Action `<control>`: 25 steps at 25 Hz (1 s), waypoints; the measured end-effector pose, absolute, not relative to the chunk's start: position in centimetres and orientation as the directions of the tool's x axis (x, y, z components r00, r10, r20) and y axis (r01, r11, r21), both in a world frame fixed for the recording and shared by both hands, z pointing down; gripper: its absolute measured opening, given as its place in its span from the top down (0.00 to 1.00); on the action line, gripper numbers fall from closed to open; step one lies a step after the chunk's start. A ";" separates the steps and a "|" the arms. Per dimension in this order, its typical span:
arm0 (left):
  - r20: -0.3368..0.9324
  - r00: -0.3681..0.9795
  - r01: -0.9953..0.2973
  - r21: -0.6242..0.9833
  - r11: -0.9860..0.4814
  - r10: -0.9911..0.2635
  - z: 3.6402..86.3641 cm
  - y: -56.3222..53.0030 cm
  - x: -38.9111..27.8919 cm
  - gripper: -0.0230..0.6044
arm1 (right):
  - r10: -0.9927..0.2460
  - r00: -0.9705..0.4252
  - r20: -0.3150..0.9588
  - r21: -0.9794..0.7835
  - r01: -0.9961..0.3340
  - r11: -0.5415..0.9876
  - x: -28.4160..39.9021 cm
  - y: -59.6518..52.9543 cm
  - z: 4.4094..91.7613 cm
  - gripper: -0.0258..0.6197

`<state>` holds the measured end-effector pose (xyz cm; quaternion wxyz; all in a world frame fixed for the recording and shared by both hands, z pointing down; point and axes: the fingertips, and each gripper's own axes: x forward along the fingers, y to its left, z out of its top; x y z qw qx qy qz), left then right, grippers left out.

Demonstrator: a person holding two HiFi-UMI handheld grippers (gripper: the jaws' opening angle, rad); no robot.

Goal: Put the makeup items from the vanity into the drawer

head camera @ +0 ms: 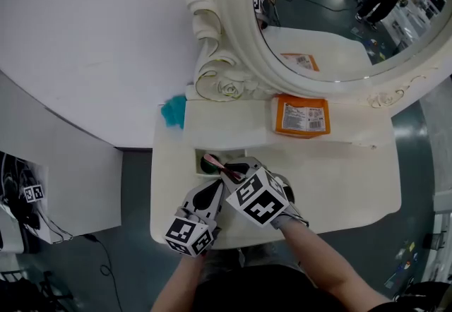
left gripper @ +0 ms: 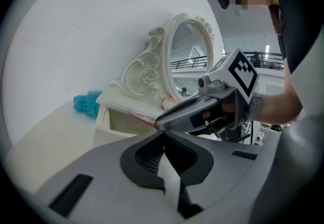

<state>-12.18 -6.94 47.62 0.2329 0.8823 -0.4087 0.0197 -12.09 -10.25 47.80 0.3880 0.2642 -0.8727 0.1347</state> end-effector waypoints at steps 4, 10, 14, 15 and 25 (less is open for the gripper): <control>0.226 0.664 -0.731 0.399 -0.554 -0.713 47.8 -7.3 -12.6 0.94 | -0.347 -0.556 0.755 -0.035 -0.563 0.826 -12.4 -10.6 48.2 0.87; 0.222 0.666 -0.727 0.406 -0.553 -0.712 48.0 -7.5 -12.8 0.94 | -0.344 -0.554 0.758 -0.041 -0.566 0.823 -12.9 -10.9 48.6 0.87; 0.225 0.663 -0.729 0.414 -0.546 -0.714 48.3 -7.5 -13.1 0.94 | -0.342 -0.550 0.762 -0.041 -0.568 0.822 -13.0 -11.2 48.7 0.87; 0.226 0.662 -0.729 0.414 -0.545 -0.715 48.3 -7.5 -13.2 0.94 | -0.342 -0.548 0.764 -0.041 -0.569 0.821 -13.1 -11.3 48.7 0.87; 0.228 0.651 -0.738 0.414 -0.533 -0.724 48.4 -7.7 -14.2 0.94 | -0.352 -0.520 0.778 -0.018 -0.579 0.815 -13.4 -12.0 49.3 0.87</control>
